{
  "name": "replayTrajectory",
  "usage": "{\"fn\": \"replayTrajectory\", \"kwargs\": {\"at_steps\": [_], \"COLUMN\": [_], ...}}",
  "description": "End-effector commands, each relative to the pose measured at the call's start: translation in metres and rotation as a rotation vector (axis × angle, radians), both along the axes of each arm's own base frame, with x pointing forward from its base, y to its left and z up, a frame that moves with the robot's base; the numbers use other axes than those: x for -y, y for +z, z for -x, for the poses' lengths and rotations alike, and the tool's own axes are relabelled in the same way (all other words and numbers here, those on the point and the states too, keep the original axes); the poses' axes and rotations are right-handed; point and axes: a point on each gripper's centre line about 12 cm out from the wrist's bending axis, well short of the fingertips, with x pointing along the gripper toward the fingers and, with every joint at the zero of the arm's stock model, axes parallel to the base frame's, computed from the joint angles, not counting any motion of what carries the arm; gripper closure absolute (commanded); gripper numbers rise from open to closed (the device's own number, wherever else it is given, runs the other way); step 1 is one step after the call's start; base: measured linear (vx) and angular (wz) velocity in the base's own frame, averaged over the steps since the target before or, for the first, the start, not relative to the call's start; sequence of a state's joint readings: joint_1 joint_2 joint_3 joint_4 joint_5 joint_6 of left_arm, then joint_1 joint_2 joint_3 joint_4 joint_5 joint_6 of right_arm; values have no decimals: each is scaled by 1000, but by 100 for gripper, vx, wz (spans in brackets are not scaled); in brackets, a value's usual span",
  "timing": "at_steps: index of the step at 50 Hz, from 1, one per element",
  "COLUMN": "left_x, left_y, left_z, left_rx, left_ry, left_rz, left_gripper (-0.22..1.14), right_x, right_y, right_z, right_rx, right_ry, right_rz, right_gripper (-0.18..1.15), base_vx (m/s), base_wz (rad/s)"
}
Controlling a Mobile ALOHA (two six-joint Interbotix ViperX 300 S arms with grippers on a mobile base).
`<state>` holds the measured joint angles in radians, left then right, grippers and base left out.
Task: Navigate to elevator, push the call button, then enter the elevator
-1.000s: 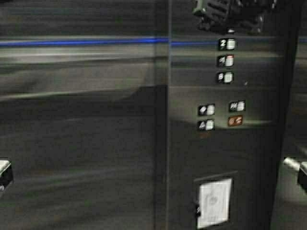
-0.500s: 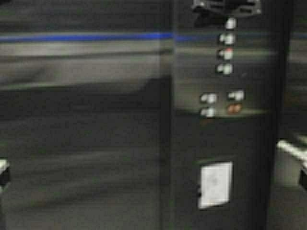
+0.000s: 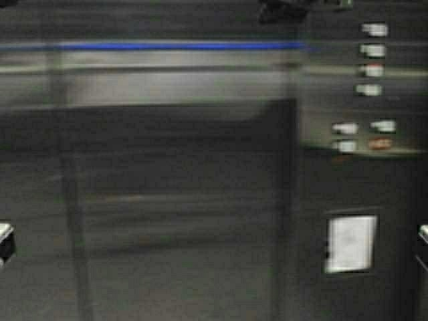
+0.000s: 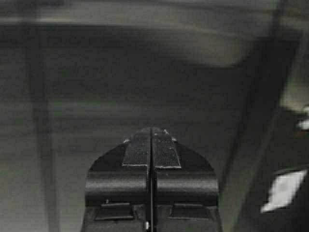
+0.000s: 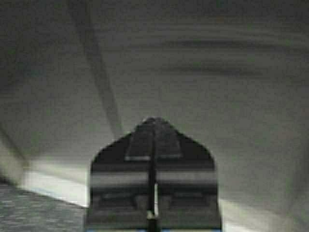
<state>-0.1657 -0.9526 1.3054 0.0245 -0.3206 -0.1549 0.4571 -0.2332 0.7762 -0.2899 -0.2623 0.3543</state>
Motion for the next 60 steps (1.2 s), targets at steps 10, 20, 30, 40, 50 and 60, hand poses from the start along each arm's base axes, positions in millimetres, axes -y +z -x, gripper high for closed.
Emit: {"fn": "replayTrajectory", "kwargs": {"at_steps": [10,20,30,40,50,60], "left_x": [1,1,1,1,1,1], "left_y": [7,10,7,5,5,4], "left_z": [-9,-9,-7,-7,-7,-7], "left_rx": [-1,11,4,-1,-2,-3], "left_ry": [2,3,2,2,2,2], "left_rz": [0,0,4,8,9,9], "left_gripper": [89,89,89,89,89,89], "right_x": [1,1,-4,-4,-10,-16], "right_y": [14,15,13,9,8,9], "right_z": [2,2,7,9,12,15], "right_rx": [40,42,38,28,25,27], "right_ry": [2,3,22,25,42,62], "right_rz": [-14,-16,-14,-9,-8,-9], "right_gripper": [91,91,91,91,91,91], "base_vx": [-23,-22,-14,-6,-2,1], "base_wz": [31,25,12,4,3,0]}}
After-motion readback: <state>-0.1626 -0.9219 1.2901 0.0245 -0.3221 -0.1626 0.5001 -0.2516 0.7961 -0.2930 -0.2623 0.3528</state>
